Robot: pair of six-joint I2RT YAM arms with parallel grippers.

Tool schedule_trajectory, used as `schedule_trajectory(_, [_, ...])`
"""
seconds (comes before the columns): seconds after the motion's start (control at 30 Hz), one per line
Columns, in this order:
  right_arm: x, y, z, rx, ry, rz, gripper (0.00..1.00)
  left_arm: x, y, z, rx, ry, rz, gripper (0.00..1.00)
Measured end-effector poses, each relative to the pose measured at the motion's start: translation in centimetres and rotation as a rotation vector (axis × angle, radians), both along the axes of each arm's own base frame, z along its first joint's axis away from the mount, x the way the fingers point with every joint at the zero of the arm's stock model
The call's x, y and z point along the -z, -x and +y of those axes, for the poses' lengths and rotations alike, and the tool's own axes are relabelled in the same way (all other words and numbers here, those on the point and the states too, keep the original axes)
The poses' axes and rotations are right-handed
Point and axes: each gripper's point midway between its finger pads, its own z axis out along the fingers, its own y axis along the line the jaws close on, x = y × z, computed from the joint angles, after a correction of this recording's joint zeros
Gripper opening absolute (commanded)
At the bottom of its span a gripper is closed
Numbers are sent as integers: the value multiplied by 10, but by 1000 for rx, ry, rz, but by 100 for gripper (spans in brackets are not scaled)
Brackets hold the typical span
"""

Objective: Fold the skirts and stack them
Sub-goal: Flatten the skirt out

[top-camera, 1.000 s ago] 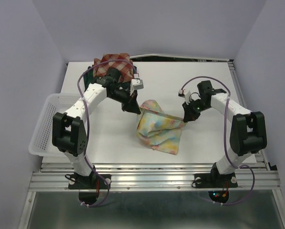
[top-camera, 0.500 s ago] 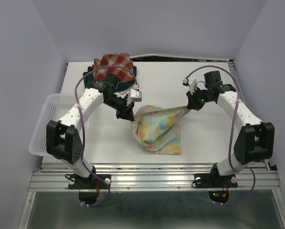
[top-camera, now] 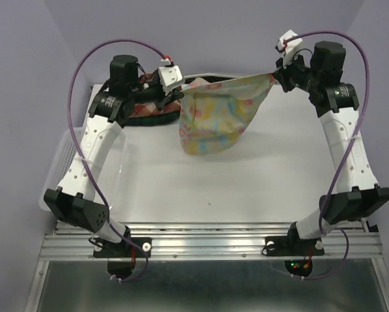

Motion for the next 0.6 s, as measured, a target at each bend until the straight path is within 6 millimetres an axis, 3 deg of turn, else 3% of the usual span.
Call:
schedule_trajectory(0.07, [-22, -7, -2, 18, -8, -66, 1, -32, -3, -2, -4, 33, -84, 1])
schedule_trajectory(0.13, [-23, -6, -3, 24, -8, -79, 1, -46, -1, -3, 8, 42, -121, 4])
schedule_trajectory(0.23, [15, 7, -6, 28, 10, -10, 1, -31, 15, -7, 84, 5, -86, 4])
schedule_trajectory(0.3, [57, 19, -10, 36, 40, 79, 1, 2, 29, -14, 150, -45, -8, 4])
schedule_trajectory(0.33, [73, 24, -12, 42, 51, 111, 1, 29, 39, -17, 191, -75, 60, 4])
schedule_trajectory(0.37, [106, 36, -16, 48, 72, 190, 1, 56, 52, -21, 230, -109, 128, 4])
schedule_trajectory(0.43, [144, 50, -20, 51, 94, 288, 1, 125, 79, -26, 313, -195, 298, 4])
schedule_trajectory(0.47, [176, 63, -22, 53, 105, 377, 1, 153, 91, -27, 344, -234, 370, 4])
schedule_trajectory(0.53, [208, 80, -24, 49, 115, 478, 1, 216, 117, -26, 413, -317, 549, 4])
schedule_trajectory(0.6, [242, 102, -24, 38, 115, 602, 1, 257, 131, -23, 451, -369, 674, 4])
